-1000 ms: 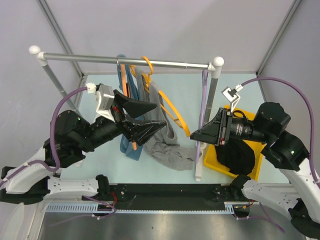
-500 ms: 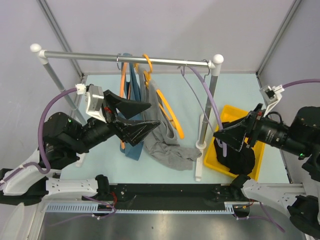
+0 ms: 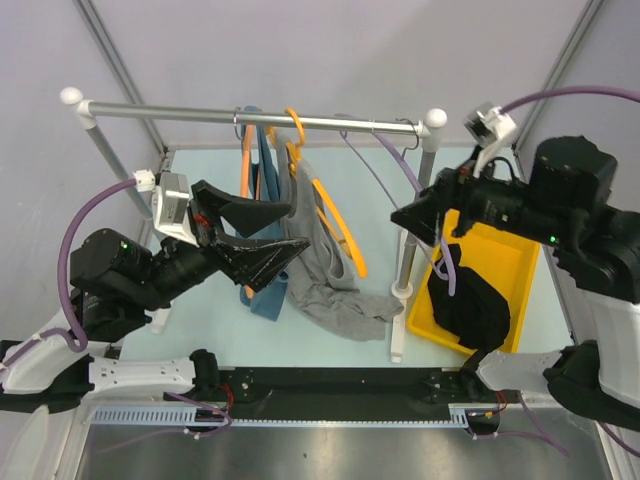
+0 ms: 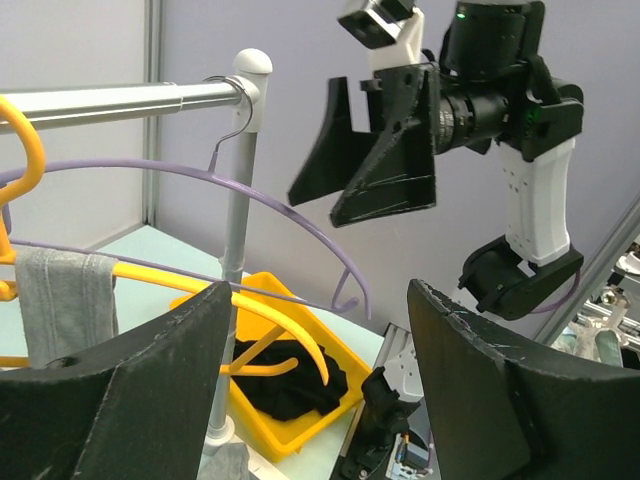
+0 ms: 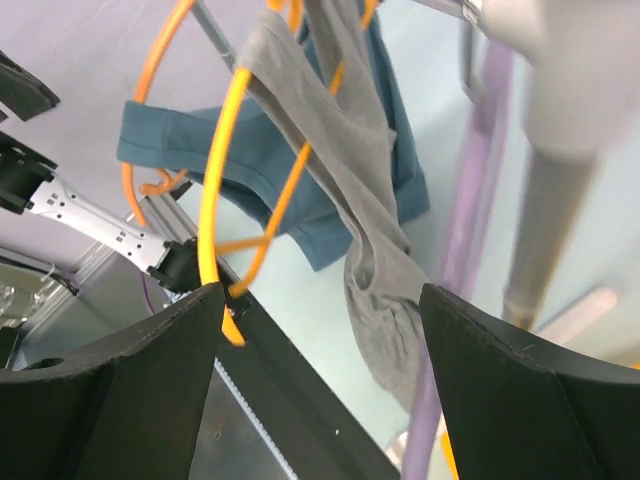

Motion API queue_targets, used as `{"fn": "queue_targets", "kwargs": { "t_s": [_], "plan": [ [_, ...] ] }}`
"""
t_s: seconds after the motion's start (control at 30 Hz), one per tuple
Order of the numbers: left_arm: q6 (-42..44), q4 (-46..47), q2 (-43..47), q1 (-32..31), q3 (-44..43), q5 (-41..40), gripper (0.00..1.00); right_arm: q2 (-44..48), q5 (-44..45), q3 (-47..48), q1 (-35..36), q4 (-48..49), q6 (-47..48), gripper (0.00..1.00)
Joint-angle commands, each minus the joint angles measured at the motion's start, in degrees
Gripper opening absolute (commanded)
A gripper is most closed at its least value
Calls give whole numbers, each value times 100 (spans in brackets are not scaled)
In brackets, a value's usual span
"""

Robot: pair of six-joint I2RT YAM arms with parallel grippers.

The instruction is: Remove the tank top from the hanger

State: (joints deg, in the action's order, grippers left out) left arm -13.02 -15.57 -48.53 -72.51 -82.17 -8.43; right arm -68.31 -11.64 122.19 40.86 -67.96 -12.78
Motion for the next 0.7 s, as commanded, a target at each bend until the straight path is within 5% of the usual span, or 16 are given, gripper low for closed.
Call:
{"fn": "queue_targets", "kwargs": {
  "t_s": [0.0,0.2,0.43,0.53,0.67],
  "plan": [
    [10,54,80,-18,17,-159,76,-419,-348,384,587,705,293,84],
    [1,54,213,-18,131,-344,76,-1254,1431,657,2275,600,399,83],
    [-26,54,423,-18,254,-449,76,-1229,3677,-405,2848,1152,82,79],
    [-17,46,432,-18,263,-467,77,-984,3722,-933,2910,1661,-32,70],
    [-17,63,406,-18,272,-493,77,-579,3818,-1697,2971,2462,-207,46]
  ]
}}
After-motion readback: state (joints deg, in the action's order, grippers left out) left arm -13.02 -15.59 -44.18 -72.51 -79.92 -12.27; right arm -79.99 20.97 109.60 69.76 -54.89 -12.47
